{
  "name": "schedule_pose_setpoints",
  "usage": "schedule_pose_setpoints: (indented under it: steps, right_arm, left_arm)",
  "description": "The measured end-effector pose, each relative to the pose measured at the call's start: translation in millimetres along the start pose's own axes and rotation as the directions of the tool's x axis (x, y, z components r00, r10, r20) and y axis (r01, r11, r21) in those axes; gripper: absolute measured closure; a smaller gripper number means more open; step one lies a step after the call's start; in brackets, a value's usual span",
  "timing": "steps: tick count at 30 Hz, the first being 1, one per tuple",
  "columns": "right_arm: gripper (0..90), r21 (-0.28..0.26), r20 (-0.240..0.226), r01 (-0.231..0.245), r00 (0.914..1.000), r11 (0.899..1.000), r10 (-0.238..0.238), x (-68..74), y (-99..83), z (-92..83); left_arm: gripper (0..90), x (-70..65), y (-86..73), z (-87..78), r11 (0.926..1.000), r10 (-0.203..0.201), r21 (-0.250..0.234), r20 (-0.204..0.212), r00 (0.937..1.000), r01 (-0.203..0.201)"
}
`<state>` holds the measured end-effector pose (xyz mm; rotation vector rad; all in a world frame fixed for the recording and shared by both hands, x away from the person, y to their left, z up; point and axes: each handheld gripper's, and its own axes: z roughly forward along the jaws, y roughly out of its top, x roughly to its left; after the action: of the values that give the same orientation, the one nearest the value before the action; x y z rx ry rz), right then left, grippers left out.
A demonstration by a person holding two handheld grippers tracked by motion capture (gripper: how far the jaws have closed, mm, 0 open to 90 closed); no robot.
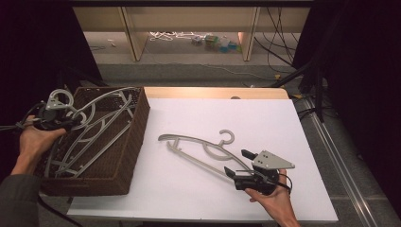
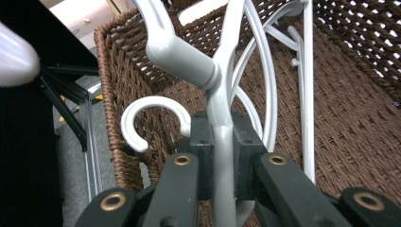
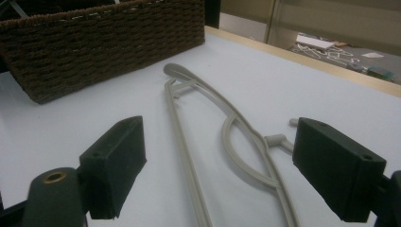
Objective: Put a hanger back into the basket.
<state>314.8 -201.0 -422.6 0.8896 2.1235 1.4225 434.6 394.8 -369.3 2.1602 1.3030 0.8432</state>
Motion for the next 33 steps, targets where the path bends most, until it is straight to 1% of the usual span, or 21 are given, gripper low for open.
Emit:
schedule_pose_setpoints:
  steps: [2, 6, 8, 9, 10, 11, 13, 14, 17, 19, 20, 21, 22, 24, 25, 26, 27, 28, 29, 30, 33]
  right_arm:
    - [18.8, 0.020, -0.001, 0.003, 1.0000, 1.000, -0.003, -0.2, 0.0, -1.5]
    - [18.8, 0.023, 0.004, 0.005, 1.0000, 1.000, -0.005, -0.5, 0.0, -1.3]
    - [18.9, 0.020, 0.001, 0.003, 1.0000, 1.000, -0.004, -0.2, -0.2, -1.8]
    - [18.9, 0.008, -0.018, -0.015, 0.9997, 1.000, 0.016, 0.7, -0.5, -0.2]
    - [18.9, 0.015, -0.010, -0.013, 0.9999, 1.000, 0.013, 0.6, -0.2, -0.8]
    - [18.9, 0.005, -0.001, 0.006, 1.0000, 1.000, -0.006, -0.7, -0.3, -0.6]
    - [18.9, 0.004, -0.014, -0.012, 0.9998, 1.000, 0.012, -0.1, -1.2, -0.1]
    - [18.9, 0.003, -0.010, -0.008, 0.9999, 1.000, 0.008, -0.5, -1.0, 0.0]
    - [18.9, 0.018, 0.001, 0.007, 1.0000, 1.000, -0.007, -0.3, -0.7, -1.0]
    - [18.9, 0.016, -0.005, 0.006, 1.0000, 1.000, -0.006, -0.4, -0.6, -0.2]
    - [18.9, -0.002, -0.005, 0.004, 1.0000, 1.000, -0.004, -0.2, -1.1, 1.4]
    - [18.9, 0.002, -0.007, 0.005, 1.0000, 1.000, -0.005, -0.2, -1.1, 1.4]
    - [18.9, 0.003, -0.008, 0.005, 1.0000, 1.000, -0.005, -0.1, -1.4, 1.3]
    - [18.9, 0.000, -0.006, 0.003, 1.0000, 1.000, -0.003, -0.2, -1.3, 1.2]
    - [18.9, 0.020, 0.001, 0.003, 1.0000, 1.000, -0.003, -0.3, -0.6, -0.7]
    - [18.9, 0.014, -0.001, 0.005, 1.0000, 1.000, -0.005, -0.5, -0.9, 0.0]
    - [18.9, 0.017, -0.003, 0.004, 1.0000, 1.000, -0.004, -0.6, -1.2, -0.1]
    - [18.9, 0.016, -0.002, 0.002, 1.0000, 1.000, -0.002, -0.6, -1.5, 0.0]
    - [18.9, 0.007, 0.004, 0.001, 1.0000, 1.000, -0.001, -0.5, -1.6, 0.7]
    - [18.9, 0.006, 0.004, 0.000, 1.0000, 1.000, 0.000, -0.6, -1.5, 0.8]
    - [18.9, 0.021, -0.006, 0.002, 1.0000, 1.000, -0.002, -0.3, -1.3, 0.1]
  left_arm:
    - [81.8, -2.5, 0.2, 4.8, 0.9994, 0.024, 0.024, 0.001, 0.9997, -0.024]
    - [81.7, -8.3, 2.6, 16.2, 0.9952, 0.067, 0.070, 0.015, 0.9976, -0.068]
    - [81.4, -11.1, 2.1, 21.6, 0.9913, 0.076, 0.106, 0.030, 0.9967, -0.079]
    - [81.2, -13.0, 0.5, 25.2, 0.9907, 0.075, 0.111, 0.039, 0.9964, -0.079]
    - [81.1, -14.4, -1.1, 28.0, 0.9897, 0.079, 0.116, 0.043, 0.9960, -0.083]
    - [80.9, -14.7, -2.3, 29.5, 0.9891, 0.078, 0.121, 0.049, 0.9958, -0.084]
    - [81.0, -13.4, -6.9, 32.8, 0.9918, 0.059, 0.110, 0.049, 0.9970, -0.064]
    - [81.1, -12.8, -8.5, 32.8, 0.9927, 0.045, 0.109, 0.048, 0.9978, -0.051]
    - [80.9, -12.8, -10.1, 34.7, 0.9931, 0.038, 0.109, 0.050, 0.9980, -0.043]
    - [80.5, -14.3, -10.5, 36.0, 0.9916, 0.038, 0.122, 0.045, 0.9982, -0.043]
    - [79.6, -14.6, -11.2, 37.6, 0.9900, 0.049, 0.130, 0.046, 0.9977, -0.055]
    - [78.6, -14.8, -12.4, 38.9, 0.9884, 0.050, 0.141, 0.051, 0.9974, -0.057]
    - [78.3, -14.7, -14.1, 41.1, 0.9879, 0.041, 0.147, 0.059, 0.9974, -0.049]
    - [75.9, -13.5, -17.8, 42.4, 0.9849, 0.021, 0.171, 0.034, 0.9992, -0.027]
    - [75.3, -11.2, -19.4, 43.2, 0.9855, 0.021, 0.168, 0.039, 0.9990, -0.027]
    - [74.2, -11.0, -21.5, 42.2, 0.9847, 0.004, 0.174, 0.032, 0.9995, -0.009]
    - [73.6, -7.3, -22.4, 41.9, 0.9848, 0.027, 0.170, 0.045, 0.9986, -0.034]
    - [73.7, -8.3, -24.1, 39.4, 0.9843, -0.015, 0.177, 0.032, 0.9994, 0.009]
    - [73.0, -6.3, -24.3, 38.3, 0.9847, -0.007, 0.174, 0.037, 0.9993, 0.000]
    - [71.7, -5.3, -24.9, 35.5, 0.9842, -0.031, 0.175, 0.027, 0.9992, 0.026]
    - [62.6, -4.3, -23.2, 26.5, 0.9872, -0.070, 0.143, -0.011, 0.9975, 0.071]
